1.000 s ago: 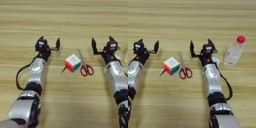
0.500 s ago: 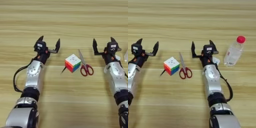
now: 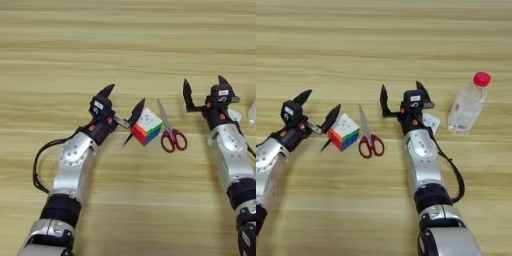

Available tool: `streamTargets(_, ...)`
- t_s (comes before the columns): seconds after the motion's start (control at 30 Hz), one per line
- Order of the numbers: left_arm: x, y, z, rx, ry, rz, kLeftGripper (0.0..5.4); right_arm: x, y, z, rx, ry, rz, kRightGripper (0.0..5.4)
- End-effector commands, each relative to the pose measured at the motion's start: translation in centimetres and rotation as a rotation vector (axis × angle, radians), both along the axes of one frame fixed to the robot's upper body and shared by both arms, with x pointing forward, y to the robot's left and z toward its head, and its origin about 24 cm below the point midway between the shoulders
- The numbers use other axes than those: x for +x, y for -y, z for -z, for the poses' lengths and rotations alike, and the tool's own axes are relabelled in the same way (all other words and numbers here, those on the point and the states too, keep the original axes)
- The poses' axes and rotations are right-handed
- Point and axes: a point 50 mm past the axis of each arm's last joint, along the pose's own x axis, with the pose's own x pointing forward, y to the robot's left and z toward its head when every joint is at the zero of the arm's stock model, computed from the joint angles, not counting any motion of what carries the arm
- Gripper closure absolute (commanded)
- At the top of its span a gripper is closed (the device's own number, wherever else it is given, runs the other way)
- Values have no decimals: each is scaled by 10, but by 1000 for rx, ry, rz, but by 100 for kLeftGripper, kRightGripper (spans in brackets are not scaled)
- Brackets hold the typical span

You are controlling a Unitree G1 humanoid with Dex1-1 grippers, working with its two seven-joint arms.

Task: Move the objects on the table

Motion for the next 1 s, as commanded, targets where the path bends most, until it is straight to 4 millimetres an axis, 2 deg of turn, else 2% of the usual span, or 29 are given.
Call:
streamTargets(0.03, -4, 5, 4, 15, -26, 45, 0, 4, -2, -4, -8, 16, -7, 1)
streamTargets(0.6, -14, 21, 12, 58, -43, 150, 0, 6, -2, -2, -10, 7, -10, 1)
streamTargets(1.0, -16, 23, 18, 91, -62, 168, 0, 6, -1, -1, -9, 3, -11, 1)
